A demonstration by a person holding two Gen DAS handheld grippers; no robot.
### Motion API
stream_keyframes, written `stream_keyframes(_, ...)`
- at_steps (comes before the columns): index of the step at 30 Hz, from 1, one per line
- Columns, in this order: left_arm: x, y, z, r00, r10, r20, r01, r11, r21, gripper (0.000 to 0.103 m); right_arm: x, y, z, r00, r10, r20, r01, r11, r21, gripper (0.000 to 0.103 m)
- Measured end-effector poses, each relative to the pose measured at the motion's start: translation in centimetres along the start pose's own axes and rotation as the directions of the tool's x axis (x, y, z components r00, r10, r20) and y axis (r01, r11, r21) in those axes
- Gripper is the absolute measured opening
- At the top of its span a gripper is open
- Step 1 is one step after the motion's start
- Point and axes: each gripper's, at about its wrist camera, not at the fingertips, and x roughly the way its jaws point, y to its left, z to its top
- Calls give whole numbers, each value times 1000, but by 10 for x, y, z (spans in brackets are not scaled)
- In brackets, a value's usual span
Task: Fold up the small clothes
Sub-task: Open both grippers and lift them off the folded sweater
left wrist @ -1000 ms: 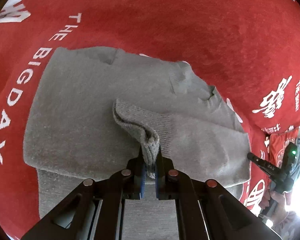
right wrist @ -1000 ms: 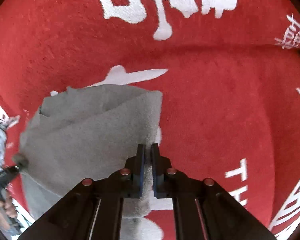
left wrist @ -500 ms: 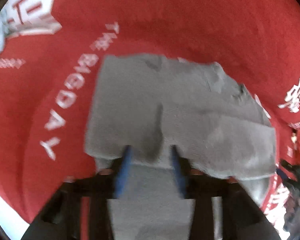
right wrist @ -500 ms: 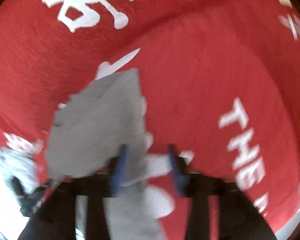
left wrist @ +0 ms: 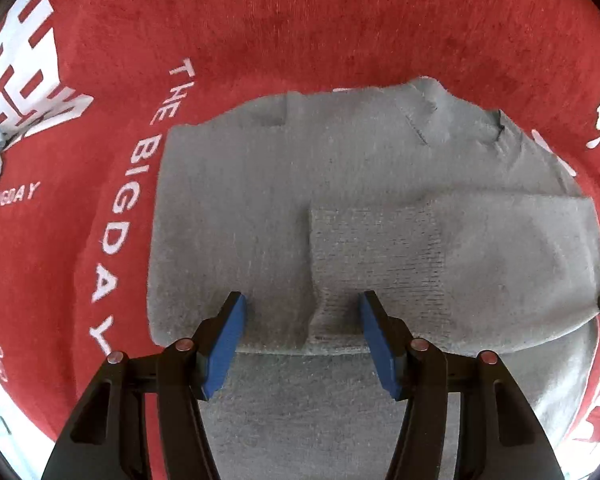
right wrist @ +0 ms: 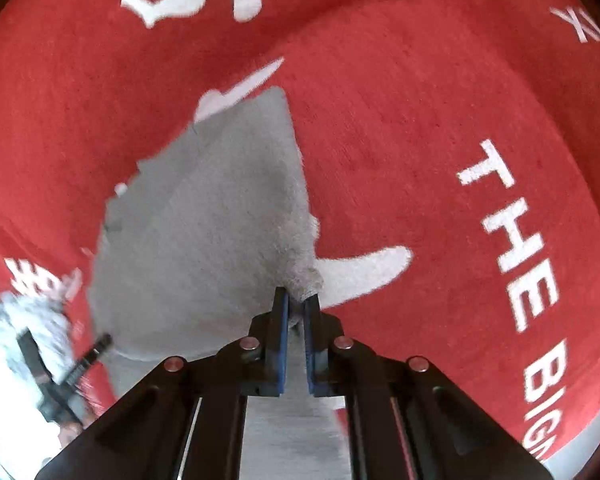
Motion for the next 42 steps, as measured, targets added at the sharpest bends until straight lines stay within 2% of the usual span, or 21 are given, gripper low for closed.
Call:
stream_keyframes(3, -1, 3, 2, 1000, 1, -16, -2, 1000, -8, 60, 2, -7, 0, 1000, 15, 4, -15, 1000, -1, 8)
stream_keyframes(5, -2, 4, 3, 1000, 7, -27, -7, 1000, -9, 60, -1, -4, -1, 1000, -10, 2, 10, 1000, -12, 13)
stream_keyframes(7, -3, 3, 2, 999, 18, -34, -18, 1000, -5, 60, -4, 3, -2, 998, -55, -2, 55, 998, -37, 14)
stream_keyframes(10, -5, 2, 2, 998, 25, -51, -26, 1000, -14, 60, -14, 14, -7, 986, -164, 10, 164, 983, -85, 14)
stream_keyframes(11, -6, 2, 2, 998, 26, -55, -27, 999, -17, 60, -20, 19, -8, 981, -191, 26, 193, 976, -98, 17)
stream_keyframes(12, -6, 2, 2, 998, 29, -61, -30, 999, -18, 60, -24, 22, -9, 981, -189, 40, 192, 976, -104, 21)
stream_keyframes(15, -8, -1, 2, 997, 42, -71, -43, 999, -8, 60, -38, 35, -10, 982, -174, 73, 183, 972, -146, 21)
stream_keyframes(18, -12, -5, 1, 995, 54, -80, -54, 999, 1, 60, -34, 51, -6, 981, -175, 78, 187, 963, -195, 21)
stream_keyframes(22, -15, -8, -3, 993, 63, -96, -62, 998, 13, 60, -15, 61, -1, 983, -174, 56, 182, 959, -219, 21)
stream_keyframes(25, -16, -12, -7, 992, 74, -100, -71, 997, 35, 60, 10, 56, 1, 976, -216, 7, 212, 948, -236, 20)
stream_keyframes(30, -15, -15, -13, 989, 88, -117, -81, 995, 61, 60, 3, 56, -3, 977, -215, 4, 208, 940, -268, 21)
stream_keyframes(31, -15, -15, -14, 988, 90, -122, -83, 995, 62, 60, 1, 58, -5, 975, -221, -3, 212, 937, -276, 24)
stream_keyframes(33, -16, -15, -16, 987, 90, -130, -83, 995, 59, 60, -4, 65, -9, 972, -235, -3, 223, 926, -304, 38)
stream_keyframes(34, -17, -15, -17, 987, 89, -134, -82, 995, 57, 60, -6, 68, -11, 971, -237, 2, 226, 923, -312, 51)
stream_keyframes(35, -18, -16, -19, 986, 89, -142, -82, 995, 56, 60, -8, 70, -14, 972, -235, 4, 224, 922, -317, 56)
stream_keyframes(42, -26, -30, -27, 982, 75, -173, -65, 996, 62, 60, -11, 74, -28, 973, -226, -55, 199, 930, -310, 58)
